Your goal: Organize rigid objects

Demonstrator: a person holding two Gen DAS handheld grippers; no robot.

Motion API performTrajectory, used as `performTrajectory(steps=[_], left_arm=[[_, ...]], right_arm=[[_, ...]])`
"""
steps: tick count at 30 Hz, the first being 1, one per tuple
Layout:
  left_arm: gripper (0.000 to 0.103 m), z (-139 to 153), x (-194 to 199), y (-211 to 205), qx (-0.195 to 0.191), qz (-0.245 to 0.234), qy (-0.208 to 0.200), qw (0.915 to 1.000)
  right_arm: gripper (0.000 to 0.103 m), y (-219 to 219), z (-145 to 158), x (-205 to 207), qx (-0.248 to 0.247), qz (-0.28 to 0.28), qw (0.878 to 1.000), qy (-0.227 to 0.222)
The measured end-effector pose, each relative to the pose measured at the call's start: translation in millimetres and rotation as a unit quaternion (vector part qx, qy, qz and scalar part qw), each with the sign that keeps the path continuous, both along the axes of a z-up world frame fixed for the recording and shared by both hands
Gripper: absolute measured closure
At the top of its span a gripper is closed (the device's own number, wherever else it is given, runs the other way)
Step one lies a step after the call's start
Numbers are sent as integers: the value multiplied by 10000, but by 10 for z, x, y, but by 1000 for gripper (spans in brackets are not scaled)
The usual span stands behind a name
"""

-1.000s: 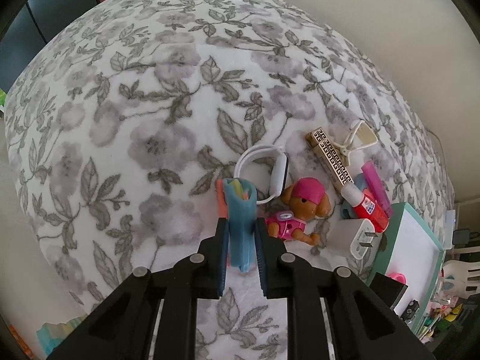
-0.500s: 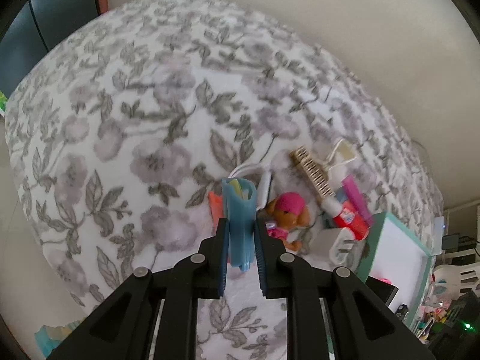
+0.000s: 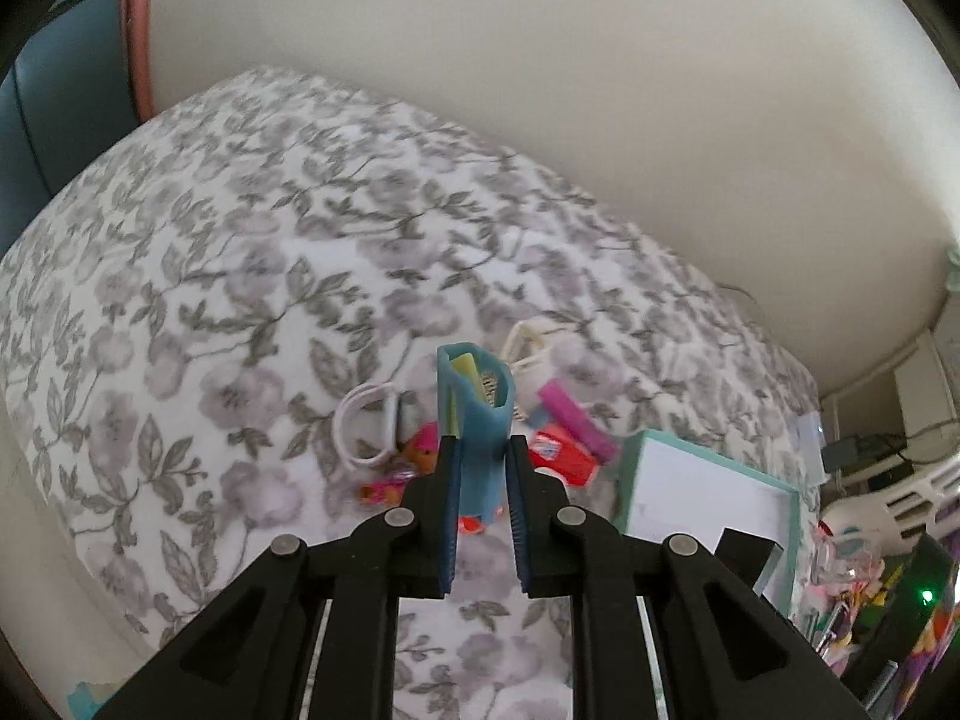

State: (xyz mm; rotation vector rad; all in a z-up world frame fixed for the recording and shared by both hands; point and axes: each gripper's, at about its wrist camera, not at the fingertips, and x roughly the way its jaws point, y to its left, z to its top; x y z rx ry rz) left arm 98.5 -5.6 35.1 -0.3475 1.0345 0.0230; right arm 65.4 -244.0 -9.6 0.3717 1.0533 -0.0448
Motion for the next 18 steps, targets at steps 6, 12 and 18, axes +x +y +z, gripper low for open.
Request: performTrajectory(steps=[6, 12, 18], left_arm=[[88, 190, -87, -324, 162, -393, -325, 9986], [91, 286, -170, -784, 218, -1034, -487, 9932], [95, 315, -289, -1315, 362, -1706, -618, 9827]], right_arm=[[73, -234, 36, -39, -70, -286, 9996, -53], [73, -532, 36, -107, -310, -664, 9973, -44], [73, -892, 2, -209, -511, -1091, 9927, 48]])
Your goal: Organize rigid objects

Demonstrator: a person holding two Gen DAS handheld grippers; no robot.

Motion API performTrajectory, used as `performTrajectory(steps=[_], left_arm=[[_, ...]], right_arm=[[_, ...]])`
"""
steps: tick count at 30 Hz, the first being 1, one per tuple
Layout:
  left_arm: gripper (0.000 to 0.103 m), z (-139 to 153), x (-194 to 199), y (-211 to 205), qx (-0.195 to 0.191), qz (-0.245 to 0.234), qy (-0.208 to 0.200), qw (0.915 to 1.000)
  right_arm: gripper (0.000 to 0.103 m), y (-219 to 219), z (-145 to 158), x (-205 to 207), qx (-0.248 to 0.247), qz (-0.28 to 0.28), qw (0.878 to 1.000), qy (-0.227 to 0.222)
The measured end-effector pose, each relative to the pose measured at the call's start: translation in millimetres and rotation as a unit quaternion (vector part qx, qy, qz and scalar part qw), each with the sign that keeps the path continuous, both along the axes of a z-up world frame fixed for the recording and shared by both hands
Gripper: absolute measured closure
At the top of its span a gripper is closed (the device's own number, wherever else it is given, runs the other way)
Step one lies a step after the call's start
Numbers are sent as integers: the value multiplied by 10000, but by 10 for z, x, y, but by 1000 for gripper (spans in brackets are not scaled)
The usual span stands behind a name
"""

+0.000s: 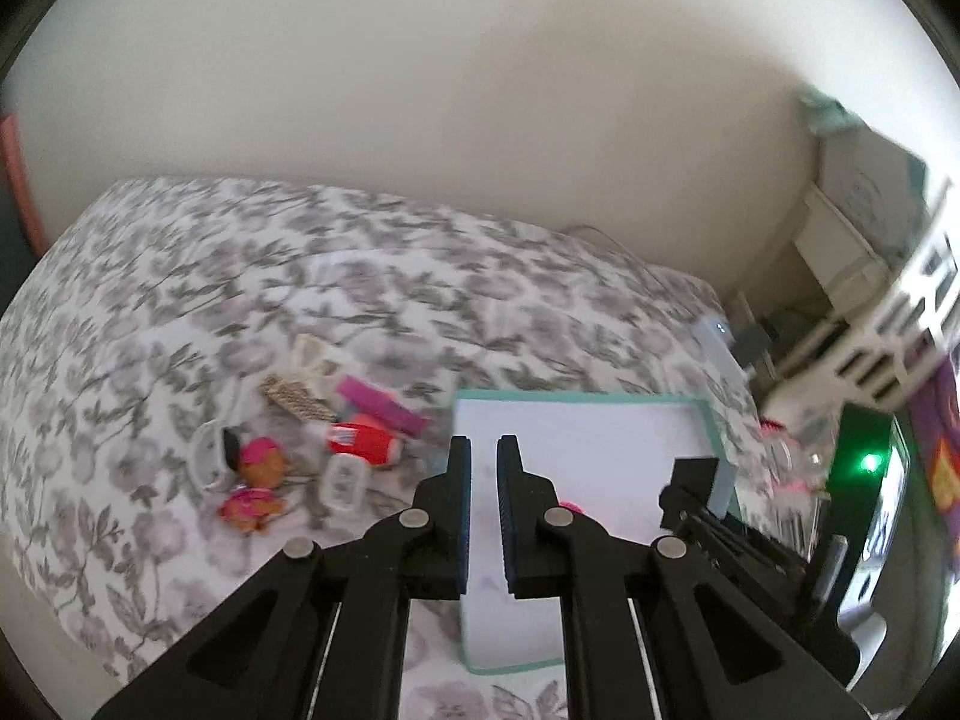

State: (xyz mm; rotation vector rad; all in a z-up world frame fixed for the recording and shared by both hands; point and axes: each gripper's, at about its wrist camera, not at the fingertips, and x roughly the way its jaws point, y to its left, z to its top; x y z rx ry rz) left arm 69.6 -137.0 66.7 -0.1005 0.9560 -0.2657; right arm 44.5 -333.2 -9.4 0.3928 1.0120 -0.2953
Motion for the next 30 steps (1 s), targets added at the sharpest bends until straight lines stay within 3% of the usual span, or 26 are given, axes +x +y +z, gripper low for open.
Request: performTrajectory(steps=[7, 15, 19, 20, 21, 23, 30], left_arm=[[94, -235, -5, -320, 162, -349, 321, 9987], [95, -550, 460, 156, -90, 388, 755, 9964], [93, -718, 676, 172, -72, 497, 913, 9946], [84, -768, 717, 151, -31, 520, 965, 9940], [63, -817, 753, 131, -7, 534, 1019, 9934], [39, -939, 823, 87, 33, 555, 1179, 9915], [39, -1213, 920, 60, 364, 750, 1455, 9858]], right_arm=[[73, -233, -189, -58, 66, -201, 9993, 303], [73, -180, -289, 39, 40, -47, 9991, 412], [73, -147, -327, 135, -48, 25, 9989, 468], [73, -151, -340, 154, -41, 25, 9988, 479], [73, -158, -348, 168, -33, 21, 9988, 484], [73, -177, -371, 188, -60, -3, 9987, 515], [73, -209, -426, 206, -126, -18, 9981, 606]])
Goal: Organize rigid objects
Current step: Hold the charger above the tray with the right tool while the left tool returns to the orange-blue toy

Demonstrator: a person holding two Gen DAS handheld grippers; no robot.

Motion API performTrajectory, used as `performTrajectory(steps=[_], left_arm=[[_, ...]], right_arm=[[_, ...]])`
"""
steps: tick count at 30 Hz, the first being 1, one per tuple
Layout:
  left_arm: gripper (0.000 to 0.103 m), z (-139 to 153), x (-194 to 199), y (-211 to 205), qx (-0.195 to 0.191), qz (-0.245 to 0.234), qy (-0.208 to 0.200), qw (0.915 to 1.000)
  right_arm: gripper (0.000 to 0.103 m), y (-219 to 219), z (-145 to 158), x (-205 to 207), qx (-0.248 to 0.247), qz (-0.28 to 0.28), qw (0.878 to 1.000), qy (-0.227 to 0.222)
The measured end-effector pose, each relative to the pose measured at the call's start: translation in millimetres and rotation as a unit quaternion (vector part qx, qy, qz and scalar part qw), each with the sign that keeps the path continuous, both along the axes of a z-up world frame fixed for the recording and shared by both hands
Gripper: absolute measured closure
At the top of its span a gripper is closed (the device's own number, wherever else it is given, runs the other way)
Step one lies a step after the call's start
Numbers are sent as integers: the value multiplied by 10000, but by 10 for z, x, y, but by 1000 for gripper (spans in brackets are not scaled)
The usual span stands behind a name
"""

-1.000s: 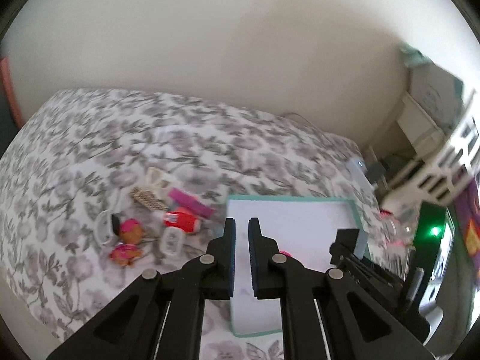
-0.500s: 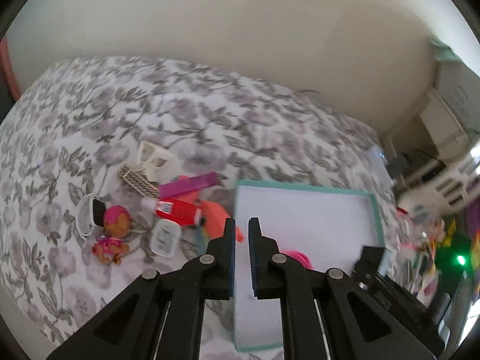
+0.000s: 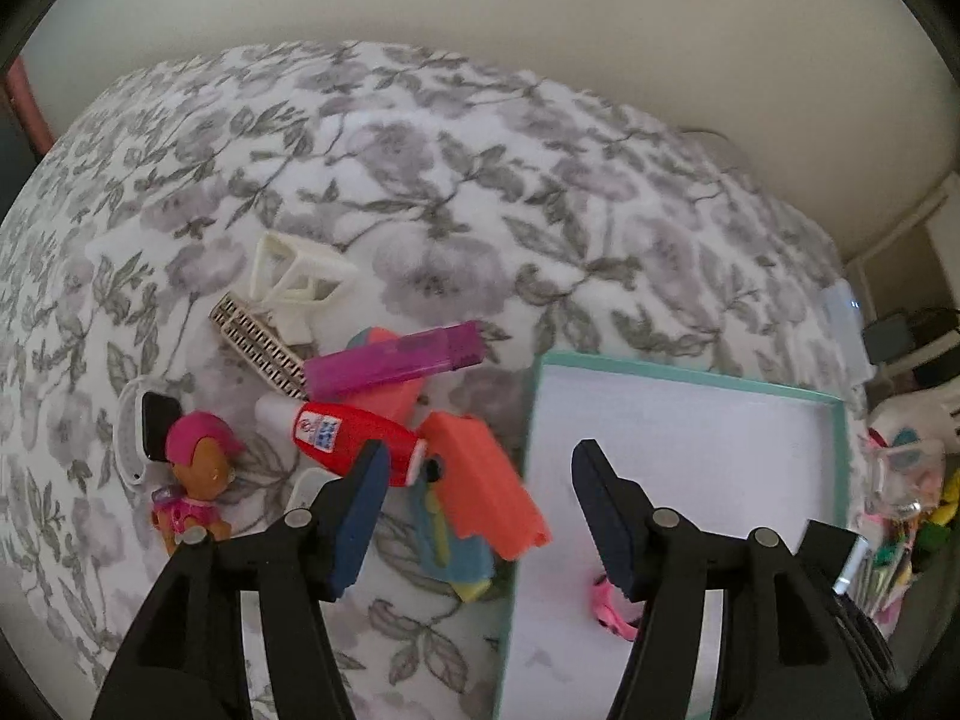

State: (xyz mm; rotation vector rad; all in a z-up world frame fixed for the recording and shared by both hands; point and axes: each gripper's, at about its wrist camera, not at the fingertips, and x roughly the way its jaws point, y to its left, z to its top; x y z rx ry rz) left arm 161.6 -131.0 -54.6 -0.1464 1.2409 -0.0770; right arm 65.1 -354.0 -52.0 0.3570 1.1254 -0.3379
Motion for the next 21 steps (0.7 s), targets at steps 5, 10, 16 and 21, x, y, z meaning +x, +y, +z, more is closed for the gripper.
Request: performTrajectory(steps=[5, 10, 16, 21], left_arm=[[39, -73, 6, 71, 258, 3, -6, 9997], [39, -97, -12, 1, 551, -89, -54, 9984], [74, -99, -59, -40, 1397, -312, 37, 9897], [81, -106, -137, -83, 1629, -657, 136, 9844]], right_arm=[[73, 30, 3, 10, -23, 54, 10000, 7], [73, 43, -8, 5, -61, 84, 9999, 42], [73, 38, -14, 3, -51, 73, 9999, 51], [73, 69, -22, 12, -49, 114, 9999, 64]])
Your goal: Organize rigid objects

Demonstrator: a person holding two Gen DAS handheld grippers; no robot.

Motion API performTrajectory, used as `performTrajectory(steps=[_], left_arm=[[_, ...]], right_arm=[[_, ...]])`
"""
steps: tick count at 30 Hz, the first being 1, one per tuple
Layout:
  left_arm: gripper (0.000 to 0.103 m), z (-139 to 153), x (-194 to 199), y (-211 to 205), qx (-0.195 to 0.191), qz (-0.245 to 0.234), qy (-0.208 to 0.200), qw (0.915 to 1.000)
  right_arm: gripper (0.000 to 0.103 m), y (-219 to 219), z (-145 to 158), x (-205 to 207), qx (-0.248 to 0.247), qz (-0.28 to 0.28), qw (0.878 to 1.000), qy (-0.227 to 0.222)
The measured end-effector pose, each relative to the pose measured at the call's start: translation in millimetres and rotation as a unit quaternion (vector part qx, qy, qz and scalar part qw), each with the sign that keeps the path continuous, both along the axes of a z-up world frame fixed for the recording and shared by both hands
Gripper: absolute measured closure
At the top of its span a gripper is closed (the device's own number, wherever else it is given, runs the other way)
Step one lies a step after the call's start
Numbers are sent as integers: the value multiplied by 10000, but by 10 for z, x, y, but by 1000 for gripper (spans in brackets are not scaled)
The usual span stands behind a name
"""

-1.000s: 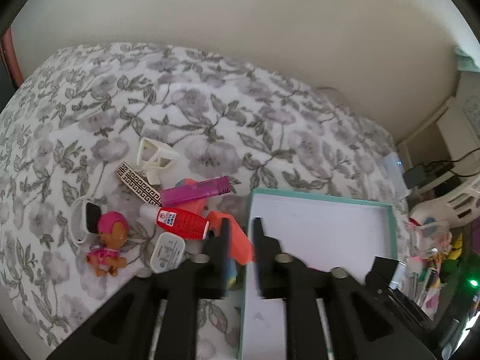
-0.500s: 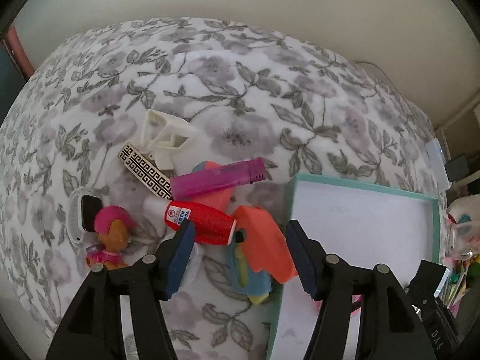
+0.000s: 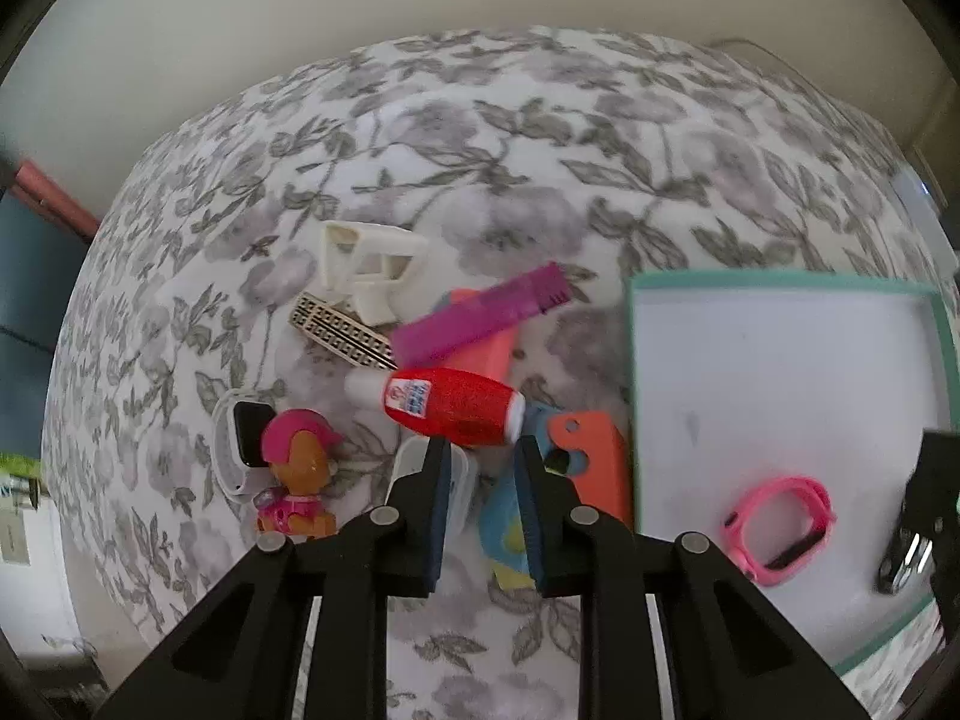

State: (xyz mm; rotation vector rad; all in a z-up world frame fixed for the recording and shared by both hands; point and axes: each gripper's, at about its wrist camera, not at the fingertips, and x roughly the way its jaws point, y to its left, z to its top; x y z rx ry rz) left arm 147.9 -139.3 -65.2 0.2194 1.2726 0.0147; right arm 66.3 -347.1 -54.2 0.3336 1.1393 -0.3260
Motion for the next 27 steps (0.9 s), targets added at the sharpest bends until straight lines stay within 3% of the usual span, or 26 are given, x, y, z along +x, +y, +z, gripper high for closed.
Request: performTrajectory(steps=[4, 8, 12, 16, 21, 23, 27], left_arm=[[81, -33, -41, -100, 185, -252, 8, 9995], [81, -12, -51, -64, -279, -252, 208, 9991], [81, -9, -92, -34, -456, -296, 310, 9980], [81, -101, -72, 168, -1040, -2, 666, 9923], [81, -191, -12, 281, -1301, 262, 677, 9888], [81, -135, -8, 260, -1298, 164, 580, 9897], [64, -129, 4, 197, -1099, 45, 451, 9929]], right_arm=[[73, 6, -8, -3, 4, 11, 10000, 20], [73, -8, -13, -9, 24, -7, 10000, 33], [73, -2, -27, -9, 42, 13, 10000, 58], [73, -1, -26, -5, 42, 13, 10000, 64], [73, 29, -20, 0, 20, 65, 10000, 54], [73, 21, -31, 1, 36, 48, 10000, 69], [73, 17, -51, -3, 48, 29, 9999, 103]])
